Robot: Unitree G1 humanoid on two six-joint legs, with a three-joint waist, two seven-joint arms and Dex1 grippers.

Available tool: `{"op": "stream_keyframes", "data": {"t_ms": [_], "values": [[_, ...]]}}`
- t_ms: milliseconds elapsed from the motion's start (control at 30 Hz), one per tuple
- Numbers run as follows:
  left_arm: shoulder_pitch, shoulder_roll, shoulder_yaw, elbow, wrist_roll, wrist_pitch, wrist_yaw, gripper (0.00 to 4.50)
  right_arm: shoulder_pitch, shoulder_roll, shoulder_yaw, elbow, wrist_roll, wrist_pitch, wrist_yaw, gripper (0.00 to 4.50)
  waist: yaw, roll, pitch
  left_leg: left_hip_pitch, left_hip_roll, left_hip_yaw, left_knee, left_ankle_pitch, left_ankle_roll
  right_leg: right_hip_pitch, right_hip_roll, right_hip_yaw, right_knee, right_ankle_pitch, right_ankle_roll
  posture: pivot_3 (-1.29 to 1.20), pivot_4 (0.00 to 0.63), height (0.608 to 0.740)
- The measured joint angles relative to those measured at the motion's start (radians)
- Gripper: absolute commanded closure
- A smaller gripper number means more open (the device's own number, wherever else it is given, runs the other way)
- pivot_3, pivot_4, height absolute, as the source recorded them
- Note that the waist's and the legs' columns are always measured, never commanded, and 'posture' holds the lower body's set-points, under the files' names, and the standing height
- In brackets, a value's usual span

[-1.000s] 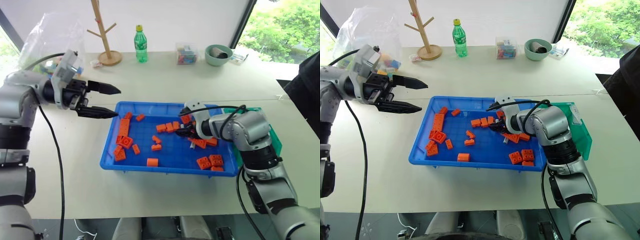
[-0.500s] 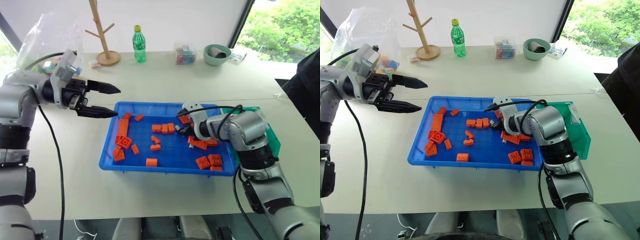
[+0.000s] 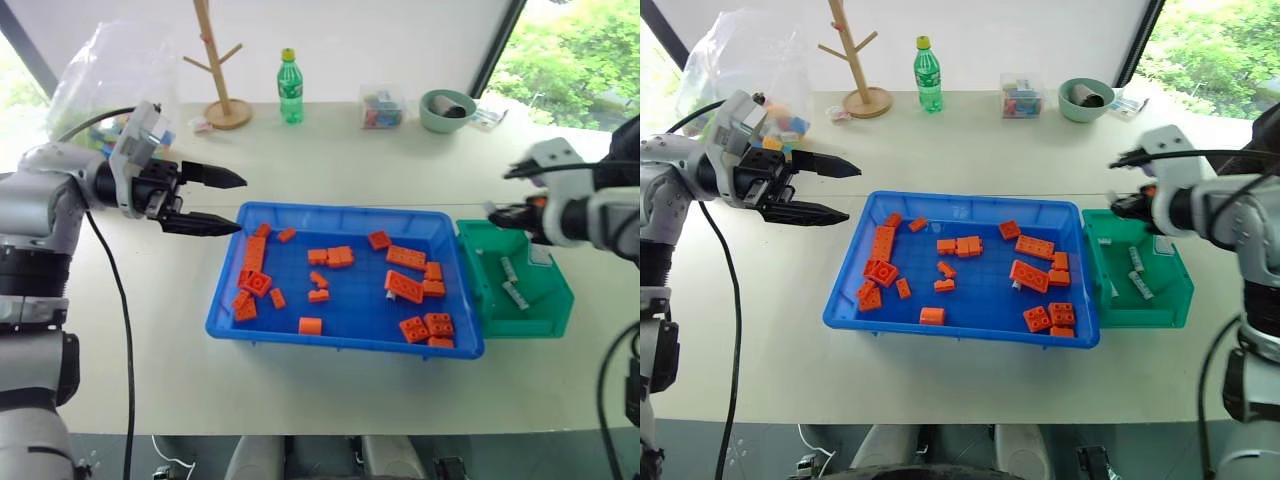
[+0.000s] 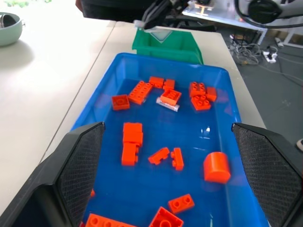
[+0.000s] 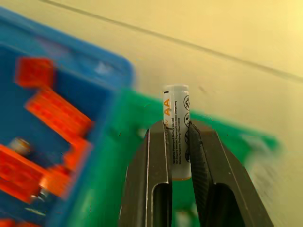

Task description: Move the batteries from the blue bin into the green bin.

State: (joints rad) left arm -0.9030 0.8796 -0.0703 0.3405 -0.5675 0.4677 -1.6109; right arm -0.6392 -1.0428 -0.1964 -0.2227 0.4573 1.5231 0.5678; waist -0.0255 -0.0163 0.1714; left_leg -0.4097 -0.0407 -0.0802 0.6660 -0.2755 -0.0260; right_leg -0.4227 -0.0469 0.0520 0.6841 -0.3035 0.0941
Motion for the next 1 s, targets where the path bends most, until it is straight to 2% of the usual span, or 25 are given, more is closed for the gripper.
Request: {"op": "stream_keyframes", "data": {"t_ms": [133, 367, 533, 700, 833, 900, 967, 1000], "values": [[-0.042, -0.026, -0.014, 0.034, -0.001, -0.004, 0.000, 0.00, 0.123, -0.033, -0.109, -0.058, 0.018, 0.020, 0.023, 4.47, -0.011, 0.000, 0.000, 0.001, 0.001, 0.000, 0.000, 0.000, 0.000, 0.000, 0.001, 0.000, 0.002, 0.000, 0.000, 0.00, 0.150, 0.736], [-0.082, -0.063, -0.025, 0.075, 0.002, -0.018, 0.000, 0.00, 0.206, 0.029, -0.139, -0.188, 0.049, 0.058, 0.004, 1.10, -0.017, 0.000, 0.000, 0.001, 0.001, 0.000, 0.001, 0.000, 0.000, 0.001, 0.001, 0.000, 0.003, 0.000, 0.000, 0.00, 0.150, 0.736], [-0.082, -0.060, -0.026, 0.085, 0.005, -0.022, 0.000, 0.00, 0.165, 0.045, -0.146, -0.177, 0.055, 0.034, -0.007, 1.10, -0.016, 0.000, 0.000, 0.001, 0.000, 0.000, 0.001, 0.000, 0.000, 0.001, 0.000, 0.000, 0.002, 0.000, 0.000, 0.00, 0.150, 0.736], [-0.082, -0.059, -0.028, 0.083, 0.006, -0.022, 0.000, 0.00, 0.049, 0.084, -0.155, -0.257, 0.205, -0.066, 0.132, 1.10, -0.018, 0.000, 0.000, 0.001, 0.001, -0.001, 0.000, 0.000, 0.000, 0.001, 0.001, 0.000, 0.002, 0.000, 0.000, 0.00, 0.150, 0.736], [-0.081, -0.055, -0.027, 0.079, 0.007, -0.021, 0.000, 0.00, 0.104, 0.077, -0.061, -0.324, 0.260, -0.199, 0.237, 1.10, -0.012, 0.000, 0.000, 0.001, 0.000, -0.001, 0.001, 0.000, 0.000, 0.002, 0.000, -0.001, 0.000, 0.000, 0.000, 0.00, 0.150, 0.736], [-0.081, -0.055, -0.027, 0.077, 0.007, -0.020, 0.000, 0.00, 0.124, 0.080, -0.011, -0.324, 0.260, -0.233, 0.253, 0.59, -0.010, 0.000, 0.000, 0.001, 0.000, -0.001, 0.002, 0.000, 0.000, 0.002, -0.001, 0.000, 0.000, 0.000, 0.001, 0.00, 0.150, 0.736], [-0.080, -0.054, -0.027, 0.069, 0.008, -0.016, 0.000, 0.00, 0.151, 0.076, 0.076, -0.306, 0.186, -0.373, 0.264, 0.02, -0.011, -0.001, -0.001, 0.001, 0.000, -0.001, 0.002, 0.000, 0.000, 0.003, 0.000, -0.001, 0.000, 0.001, 0.001, 0.00, 0.150, 0.736], [-0.079, -0.054, -0.026, 0.063, 0.009, -0.014, 0.000, 0.00, 0.185, 0.070, 0.138, -0.278, 0.132, -0.453, 0.272, 0.02, -0.012, -0.001, -0.001, 0.001, 0.000, -0.001, 0.002, 0.000, 0.000, 0.002, 0.000, -0.001, 0.000, 0.001, 0.001, 0.00, 0.150, 0.736]]}}
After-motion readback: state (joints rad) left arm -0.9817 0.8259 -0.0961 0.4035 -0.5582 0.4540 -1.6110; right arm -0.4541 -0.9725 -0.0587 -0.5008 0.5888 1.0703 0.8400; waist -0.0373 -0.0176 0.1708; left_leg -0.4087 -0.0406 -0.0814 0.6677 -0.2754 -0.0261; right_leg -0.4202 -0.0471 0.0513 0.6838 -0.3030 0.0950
